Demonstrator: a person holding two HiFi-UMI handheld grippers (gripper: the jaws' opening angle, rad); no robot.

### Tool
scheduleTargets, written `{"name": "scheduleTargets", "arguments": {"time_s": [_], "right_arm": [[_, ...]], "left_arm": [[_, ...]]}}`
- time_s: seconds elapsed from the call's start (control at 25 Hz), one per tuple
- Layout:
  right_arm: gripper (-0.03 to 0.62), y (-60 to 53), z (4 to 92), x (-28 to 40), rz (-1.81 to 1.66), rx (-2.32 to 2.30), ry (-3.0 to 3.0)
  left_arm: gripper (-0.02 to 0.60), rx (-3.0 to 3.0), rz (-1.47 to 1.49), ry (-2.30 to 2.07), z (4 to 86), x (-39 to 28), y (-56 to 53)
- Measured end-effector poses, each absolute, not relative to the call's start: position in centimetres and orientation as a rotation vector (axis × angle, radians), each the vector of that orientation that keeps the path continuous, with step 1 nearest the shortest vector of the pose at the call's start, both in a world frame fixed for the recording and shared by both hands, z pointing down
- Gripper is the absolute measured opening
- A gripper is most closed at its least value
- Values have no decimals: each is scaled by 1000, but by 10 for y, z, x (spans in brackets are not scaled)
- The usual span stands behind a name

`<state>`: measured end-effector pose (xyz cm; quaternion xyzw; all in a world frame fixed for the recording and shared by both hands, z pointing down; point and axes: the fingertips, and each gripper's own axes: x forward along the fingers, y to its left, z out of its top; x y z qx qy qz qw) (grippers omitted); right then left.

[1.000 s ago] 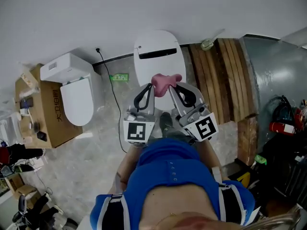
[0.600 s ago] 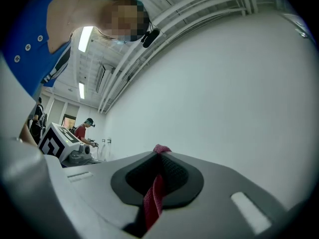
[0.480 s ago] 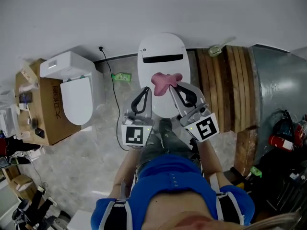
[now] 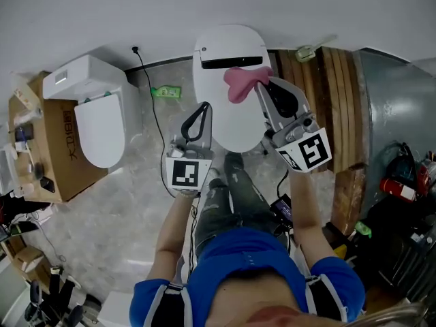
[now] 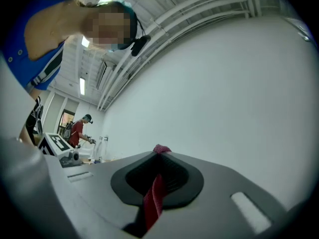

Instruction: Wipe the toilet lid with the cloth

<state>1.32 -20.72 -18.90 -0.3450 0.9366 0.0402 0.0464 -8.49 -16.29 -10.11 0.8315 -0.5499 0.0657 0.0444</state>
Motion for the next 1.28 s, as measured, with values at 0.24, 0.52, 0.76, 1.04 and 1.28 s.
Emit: {"name": "scheduleTargets", "arguments": {"time_s": [0.24,0.52,0.76,1.04,1.28], "right_arm": [[11,-225,-125,1,51,-975,2815],[11,-259,14,-11,90,-914,2826],[11,-278,117,-32,166,-824,2889],[11,-287,200,-63,393,-811,3045],[11,-280,262,-101,647,-786,3194]], "left_arm": [[3,2480,183,-1782,-26,-117,-171],[3,2445,127,-1916,112,-141,-210],[3,2447,81,-1977,212,-145,-231],[3,2432,56,-2017,298,-158,-235],[3,2526,79,-2040,333,-167,-221]]}}
